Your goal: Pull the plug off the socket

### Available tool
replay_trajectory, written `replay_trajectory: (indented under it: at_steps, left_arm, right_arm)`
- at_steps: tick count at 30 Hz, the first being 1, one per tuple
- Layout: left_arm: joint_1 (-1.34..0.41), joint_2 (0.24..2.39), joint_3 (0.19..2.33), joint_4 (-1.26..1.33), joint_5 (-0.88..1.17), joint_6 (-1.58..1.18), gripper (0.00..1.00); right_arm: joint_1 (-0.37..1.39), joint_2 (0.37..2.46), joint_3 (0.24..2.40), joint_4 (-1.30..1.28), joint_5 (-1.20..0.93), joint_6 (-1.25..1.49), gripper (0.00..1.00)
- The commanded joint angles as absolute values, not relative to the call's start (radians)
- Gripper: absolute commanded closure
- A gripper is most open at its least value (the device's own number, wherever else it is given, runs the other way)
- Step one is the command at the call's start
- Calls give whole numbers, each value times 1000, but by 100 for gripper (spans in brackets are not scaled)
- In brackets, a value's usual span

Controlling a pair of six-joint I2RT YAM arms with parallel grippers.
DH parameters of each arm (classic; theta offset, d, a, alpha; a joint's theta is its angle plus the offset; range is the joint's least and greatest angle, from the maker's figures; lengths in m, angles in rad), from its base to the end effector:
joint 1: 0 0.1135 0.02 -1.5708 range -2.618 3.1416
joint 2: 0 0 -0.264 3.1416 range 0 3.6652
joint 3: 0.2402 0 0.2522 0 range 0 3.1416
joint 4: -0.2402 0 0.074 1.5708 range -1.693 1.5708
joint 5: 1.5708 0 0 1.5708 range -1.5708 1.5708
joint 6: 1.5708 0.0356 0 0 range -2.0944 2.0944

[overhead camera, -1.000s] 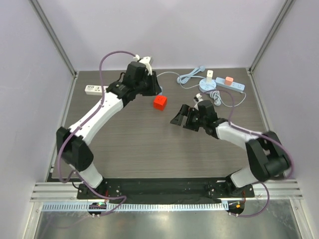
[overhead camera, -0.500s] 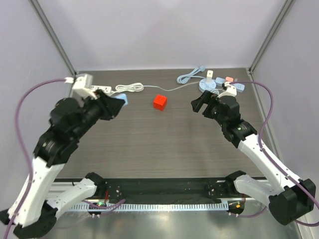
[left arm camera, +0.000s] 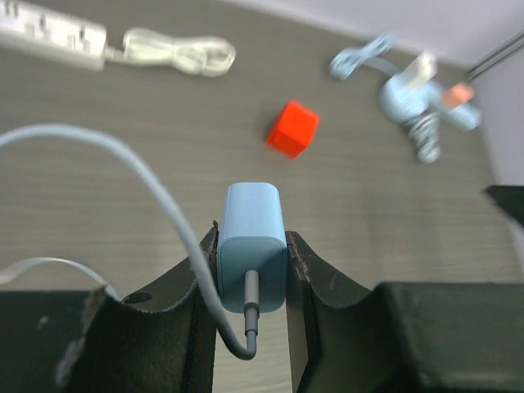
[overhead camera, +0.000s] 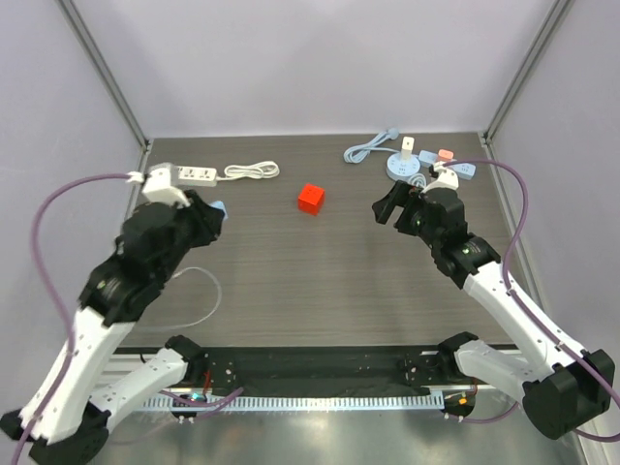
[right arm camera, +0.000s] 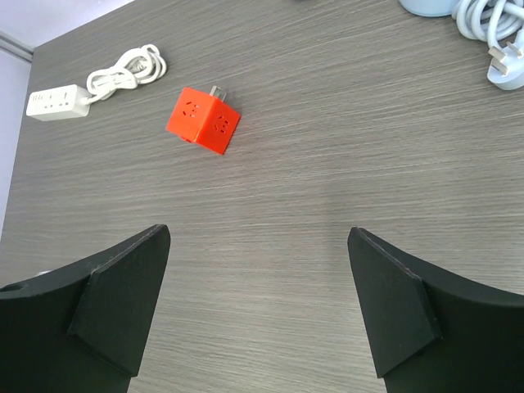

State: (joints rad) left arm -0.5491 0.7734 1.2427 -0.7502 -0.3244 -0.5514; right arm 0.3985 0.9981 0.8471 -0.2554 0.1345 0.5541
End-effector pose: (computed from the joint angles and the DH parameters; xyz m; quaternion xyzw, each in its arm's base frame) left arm 0.1134 -0.0561 0.4324 -0.0980 0.7885 -0.2002 0.5732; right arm 0.2125 0.0843 0.3146 0.1016 0.8280 0.2017 0.5133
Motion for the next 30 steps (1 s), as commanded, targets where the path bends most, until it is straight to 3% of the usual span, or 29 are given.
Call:
replay_trajectory:
  at_steps: [1, 9, 17, 26, 28, 29, 30]
  left_arm:
    - [-546, 879, 1160, -700, -371, -618, 100]
    - [-497, 1061, 1066, -703, -448, -879, 95]
    - [-336, 1138, 818, -509, -245, -1074, 91]
    - [-311, 1265, 772, -400, -187, -1117, 89]
    - [-310, 1285, 770, -410, -196, -1127, 84]
    - [-310, 1289, 769, -407, -193, -1129, 77]
    - [-310, 1296, 770, -403, -190, -1127, 62]
  right_arm:
    - [397, 997, 876, -241, 114, 532, 5]
    - [396, 1032, 854, -241, 64, 519, 5]
    - [394, 1065, 824, -227, 20, 517, 5]
    - [394, 1104, 799, -210, -54, 529, 5]
    - [396, 1118, 804, -209, -67, 535, 5]
    - [396, 1135, 811, -209, -78, 532, 5]
    - [396, 1141, 813, -207, -87, 528, 5]
